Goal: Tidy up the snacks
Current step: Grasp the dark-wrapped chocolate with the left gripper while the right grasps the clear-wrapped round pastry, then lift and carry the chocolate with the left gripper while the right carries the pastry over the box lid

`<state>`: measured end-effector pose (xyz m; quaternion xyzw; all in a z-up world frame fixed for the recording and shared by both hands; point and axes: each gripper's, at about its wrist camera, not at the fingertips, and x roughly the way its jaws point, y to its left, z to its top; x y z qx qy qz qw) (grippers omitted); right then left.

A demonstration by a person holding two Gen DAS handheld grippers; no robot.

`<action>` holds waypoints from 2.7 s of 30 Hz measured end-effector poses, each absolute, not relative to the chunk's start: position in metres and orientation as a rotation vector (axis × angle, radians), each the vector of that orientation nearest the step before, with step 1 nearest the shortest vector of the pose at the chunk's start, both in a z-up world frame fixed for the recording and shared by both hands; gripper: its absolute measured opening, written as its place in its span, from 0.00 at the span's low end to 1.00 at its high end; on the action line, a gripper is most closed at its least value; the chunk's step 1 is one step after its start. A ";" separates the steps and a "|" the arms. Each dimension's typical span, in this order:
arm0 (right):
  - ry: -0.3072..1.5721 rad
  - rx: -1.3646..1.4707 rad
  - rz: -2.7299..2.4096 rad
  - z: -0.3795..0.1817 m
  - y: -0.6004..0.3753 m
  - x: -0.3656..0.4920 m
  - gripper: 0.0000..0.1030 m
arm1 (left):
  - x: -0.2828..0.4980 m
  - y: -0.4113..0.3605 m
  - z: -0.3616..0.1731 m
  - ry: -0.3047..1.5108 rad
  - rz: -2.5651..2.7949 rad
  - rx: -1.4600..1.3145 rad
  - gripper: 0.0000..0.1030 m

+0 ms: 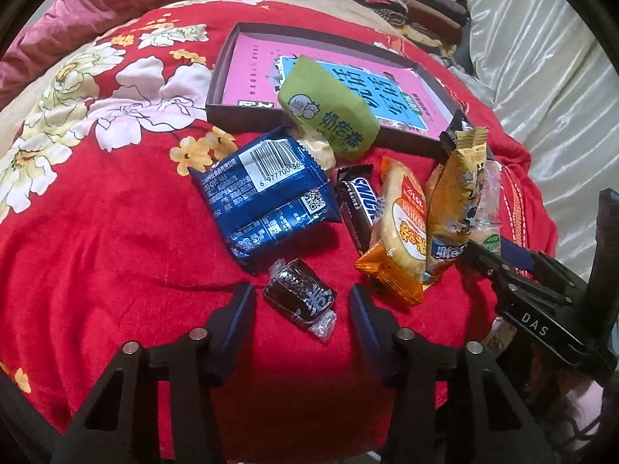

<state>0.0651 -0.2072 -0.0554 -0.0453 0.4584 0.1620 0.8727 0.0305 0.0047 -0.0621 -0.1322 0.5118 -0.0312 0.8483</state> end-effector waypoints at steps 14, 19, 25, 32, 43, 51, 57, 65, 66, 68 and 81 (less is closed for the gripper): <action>0.924 0.001 0.366 -0.038 -0.225 0.059 0.36 | 0.026 0.005 -0.061 1.089 -0.100 -0.276 0.38; 0.886 0.032 0.360 -0.028 -0.232 0.055 0.36 | 0.021 0.004 -0.051 1.073 -0.112 -0.278 0.38; 0.825 0.018 0.366 -0.015 -0.230 0.052 0.36 | 0.015 0.005 -0.032 1.021 -0.118 -0.268 0.38; 0.774 0.014 0.375 -0.003 -0.229 0.055 0.36 | 0.017 0.007 -0.019 0.980 -0.112 -0.263 0.38; 0.723 0.046 0.369 0.007 -0.241 0.067 0.36 | 0.024 0.011 -0.004 0.932 -0.092 -0.257 0.38; 0.692 0.050 0.375 0.012 -0.244 0.079 0.36 | 0.040 0.016 0.005 0.907 -0.059 -0.252 0.38; 0.658 0.025 0.390 0.018 -0.240 0.090 0.36 | 0.052 0.019 0.011 0.886 -0.043 -0.256 0.38; 0.630 0.028 0.402 0.025 -0.239 0.105 0.36 | 0.069 0.019 0.017 0.875 -0.029 -0.250 0.38; 0.627 0.030 0.403 0.026 -0.239 0.107 0.36 | 0.072 0.018 0.018 0.873 -0.028 -0.246 0.38; 0.624 0.032 0.402 0.027 -0.240 0.111 0.36 | 0.076 0.017 0.019 0.873 -0.029 -0.245 0.38; 0.614 0.034 0.390 0.030 -0.244 0.132 0.36 | 0.104 0.014 0.025 0.848 -0.025 -0.245 0.38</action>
